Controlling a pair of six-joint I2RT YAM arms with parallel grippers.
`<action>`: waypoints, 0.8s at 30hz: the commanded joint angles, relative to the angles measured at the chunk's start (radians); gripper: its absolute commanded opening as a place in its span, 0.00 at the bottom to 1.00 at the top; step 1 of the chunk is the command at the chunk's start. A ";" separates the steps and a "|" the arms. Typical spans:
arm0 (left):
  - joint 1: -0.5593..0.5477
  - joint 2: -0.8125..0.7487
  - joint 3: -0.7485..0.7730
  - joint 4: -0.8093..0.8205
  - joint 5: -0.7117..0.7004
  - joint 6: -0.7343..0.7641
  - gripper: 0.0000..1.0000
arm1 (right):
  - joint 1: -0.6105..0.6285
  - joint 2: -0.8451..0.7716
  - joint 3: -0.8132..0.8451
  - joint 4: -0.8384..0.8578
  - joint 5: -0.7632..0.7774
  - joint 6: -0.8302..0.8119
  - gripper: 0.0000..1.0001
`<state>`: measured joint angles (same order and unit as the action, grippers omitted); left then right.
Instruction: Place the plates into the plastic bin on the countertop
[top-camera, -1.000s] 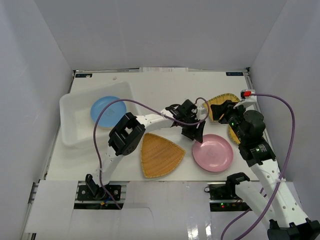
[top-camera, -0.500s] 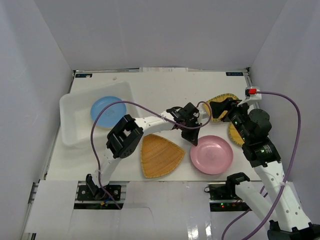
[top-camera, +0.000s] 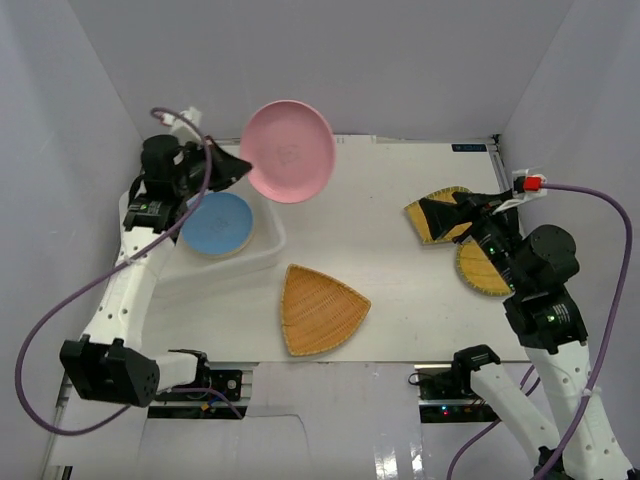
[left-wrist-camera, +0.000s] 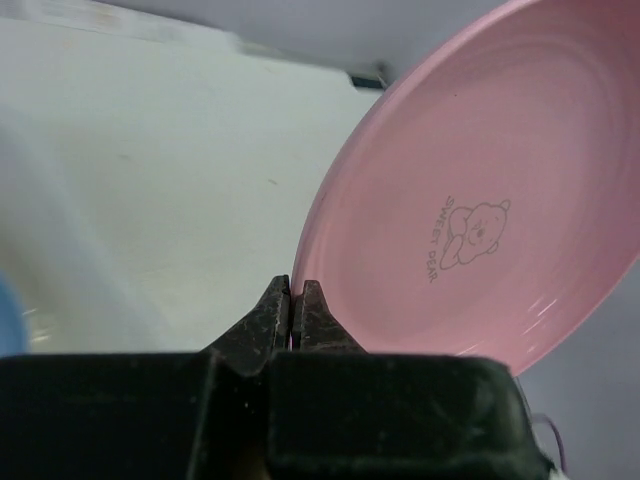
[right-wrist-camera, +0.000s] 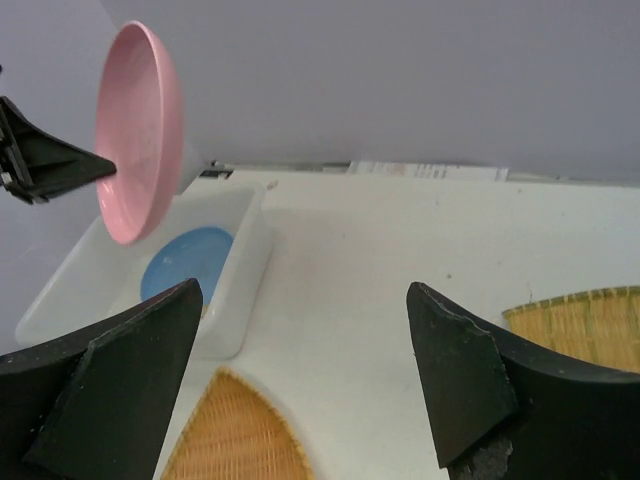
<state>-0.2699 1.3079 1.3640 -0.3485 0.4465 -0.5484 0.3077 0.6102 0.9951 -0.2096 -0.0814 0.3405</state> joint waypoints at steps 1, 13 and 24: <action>0.199 -0.093 -0.166 -0.067 -0.023 -0.050 0.00 | -0.002 0.028 -0.047 0.007 -0.140 0.018 0.89; 0.446 -0.170 -0.433 -0.063 -0.422 -0.038 0.00 | 0.041 0.126 -0.410 0.113 -0.261 0.112 0.91; 0.448 -0.039 -0.460 -0.027 -0.500 -0.053 0.38 | 0.312 0.333 -0.579 0.249 -0.196 0.163 0.93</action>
<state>0.1757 1.2537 0.8940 -0.4213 -0.0483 -0.5865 0.5362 0.9123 0.4622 -0.0700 -0.2832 0.4614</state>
